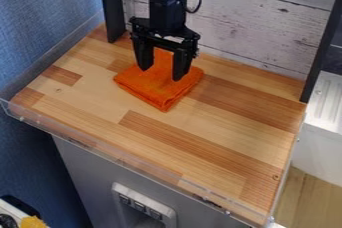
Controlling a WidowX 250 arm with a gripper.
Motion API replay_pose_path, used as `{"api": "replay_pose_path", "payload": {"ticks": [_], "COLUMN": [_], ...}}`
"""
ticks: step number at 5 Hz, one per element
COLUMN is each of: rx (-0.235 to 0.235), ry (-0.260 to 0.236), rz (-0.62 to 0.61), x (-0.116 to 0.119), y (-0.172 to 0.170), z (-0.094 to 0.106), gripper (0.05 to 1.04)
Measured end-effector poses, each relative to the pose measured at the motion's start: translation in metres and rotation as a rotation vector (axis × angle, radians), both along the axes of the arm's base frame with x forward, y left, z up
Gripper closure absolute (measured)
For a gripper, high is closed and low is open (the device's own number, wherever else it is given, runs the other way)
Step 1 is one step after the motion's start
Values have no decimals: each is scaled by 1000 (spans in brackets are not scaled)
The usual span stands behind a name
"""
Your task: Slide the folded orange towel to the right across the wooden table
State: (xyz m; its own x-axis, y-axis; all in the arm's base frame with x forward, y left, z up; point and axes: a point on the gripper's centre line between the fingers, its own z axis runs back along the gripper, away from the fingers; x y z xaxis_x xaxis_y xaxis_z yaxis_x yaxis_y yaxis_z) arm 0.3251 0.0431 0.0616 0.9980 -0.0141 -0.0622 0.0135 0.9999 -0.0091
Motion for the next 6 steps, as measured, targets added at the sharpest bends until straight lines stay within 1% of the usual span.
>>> {"api": "replay_pose_path", "payload": {"ticks": [2, 4, 5, 6], "rx": [-6, -6, 1, 5], "ry": [-19, -48, -65, -71], "rz": [-31, -74, -82, -86], "x": [1, -3, -3, -5], "y": [-1, -2, 4, 9], "z": [-8, -21, -25, -28], "gripper": [85, 85, 85, 85]}}
